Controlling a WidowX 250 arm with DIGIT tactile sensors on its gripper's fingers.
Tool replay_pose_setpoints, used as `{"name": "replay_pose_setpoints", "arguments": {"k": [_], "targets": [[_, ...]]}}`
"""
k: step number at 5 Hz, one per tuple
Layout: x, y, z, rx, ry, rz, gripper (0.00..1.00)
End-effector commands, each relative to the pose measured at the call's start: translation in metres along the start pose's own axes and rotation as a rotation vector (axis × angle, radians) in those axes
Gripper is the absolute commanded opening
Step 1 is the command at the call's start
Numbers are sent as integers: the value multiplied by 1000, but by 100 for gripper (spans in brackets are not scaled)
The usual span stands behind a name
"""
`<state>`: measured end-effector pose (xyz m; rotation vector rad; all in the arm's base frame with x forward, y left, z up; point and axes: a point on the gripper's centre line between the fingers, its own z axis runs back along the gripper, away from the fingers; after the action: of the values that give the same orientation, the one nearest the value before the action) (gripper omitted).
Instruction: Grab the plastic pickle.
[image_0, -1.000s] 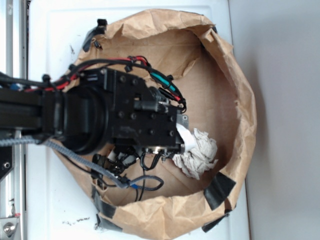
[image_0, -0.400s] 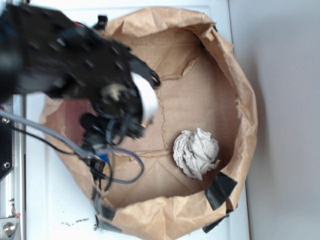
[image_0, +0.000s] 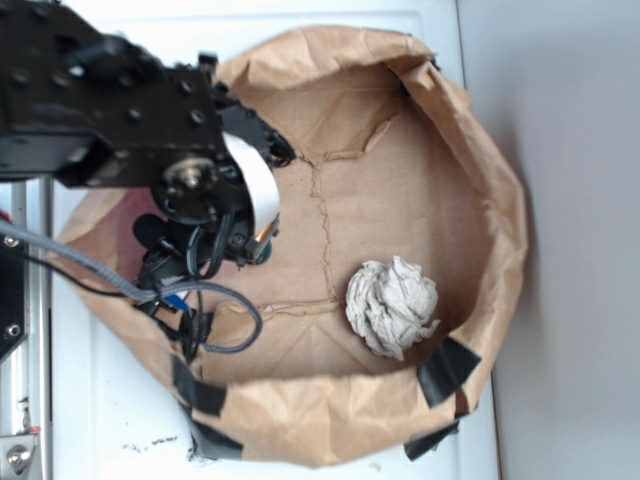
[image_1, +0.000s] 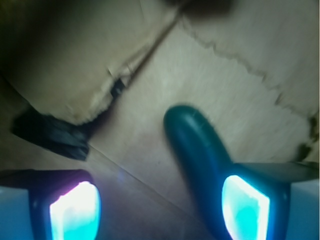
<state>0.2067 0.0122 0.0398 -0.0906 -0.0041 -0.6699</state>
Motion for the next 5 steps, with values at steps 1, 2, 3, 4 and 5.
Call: {"name": "replay_pose_setpoints", "arguments": {"k": [1, 2, 3, 4, 5], "targets": [[9, 5, -26, 27, 59, 17, 100], [11, 5, -29, 25, 58, 20, 0], [11, 4, -28, 43, 50, 15, 0], [10, 6, -18, 43, 22, 22, 0], [10, 9, 0, 41, -20, 36, 0]]}}
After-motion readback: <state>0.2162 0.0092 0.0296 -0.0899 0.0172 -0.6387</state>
